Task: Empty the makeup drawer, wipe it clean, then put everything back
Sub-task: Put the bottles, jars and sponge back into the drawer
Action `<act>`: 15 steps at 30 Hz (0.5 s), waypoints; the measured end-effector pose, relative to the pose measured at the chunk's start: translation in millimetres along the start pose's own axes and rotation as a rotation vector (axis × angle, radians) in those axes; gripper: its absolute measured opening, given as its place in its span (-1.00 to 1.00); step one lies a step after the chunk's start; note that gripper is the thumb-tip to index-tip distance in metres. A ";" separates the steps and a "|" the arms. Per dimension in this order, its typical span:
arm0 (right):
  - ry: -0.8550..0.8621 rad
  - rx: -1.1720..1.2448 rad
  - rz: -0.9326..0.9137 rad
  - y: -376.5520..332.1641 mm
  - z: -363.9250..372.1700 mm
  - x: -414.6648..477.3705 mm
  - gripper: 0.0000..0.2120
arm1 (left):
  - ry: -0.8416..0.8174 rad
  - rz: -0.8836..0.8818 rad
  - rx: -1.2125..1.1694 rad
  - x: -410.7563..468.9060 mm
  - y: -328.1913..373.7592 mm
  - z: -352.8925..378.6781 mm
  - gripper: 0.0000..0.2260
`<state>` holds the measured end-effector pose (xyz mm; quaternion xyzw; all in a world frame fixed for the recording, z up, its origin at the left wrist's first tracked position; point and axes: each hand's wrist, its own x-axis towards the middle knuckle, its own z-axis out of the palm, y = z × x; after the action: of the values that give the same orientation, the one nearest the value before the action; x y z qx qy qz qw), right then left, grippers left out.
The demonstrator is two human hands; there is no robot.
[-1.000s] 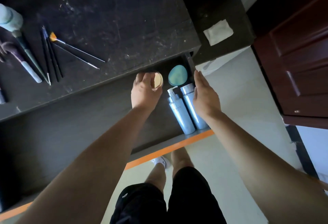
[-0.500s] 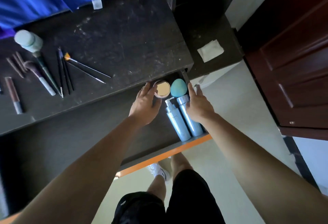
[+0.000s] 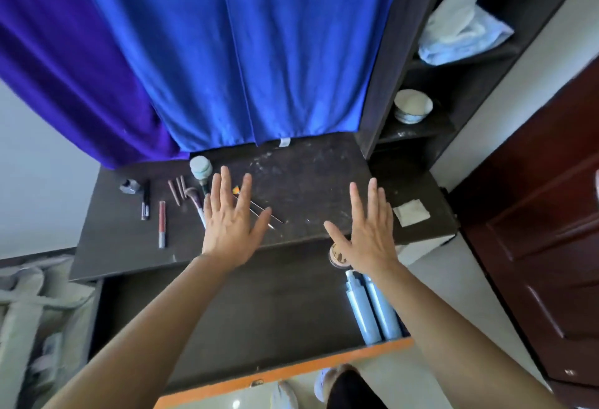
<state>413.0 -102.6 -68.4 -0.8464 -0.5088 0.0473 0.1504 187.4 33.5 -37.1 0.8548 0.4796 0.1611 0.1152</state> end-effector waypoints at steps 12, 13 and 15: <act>-0.163 0.147 -0.154 -66.9 51.0 87.8 -0.13 | -0.090 -0.318 0.086 -1.6 -73.3 2.6 -0.26; -0.180 0.165 -0.168 -75.3 59.3 96.1 -0.12 | -0.117 -0.352 0.098 -4.2 -82.1 0.8 -0.26; -0.217 0.193 -0.202 -95.4 74.4 114.0 -0.12 | -0.147 -0.403 0.116 -6.1 -102.4 -4.5 -0.25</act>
<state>369.3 54.3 -102.0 -0.7626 -0.5974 0.1715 0.1793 102.5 81.0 -70.0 0.7563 0.6396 0.0442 0.1303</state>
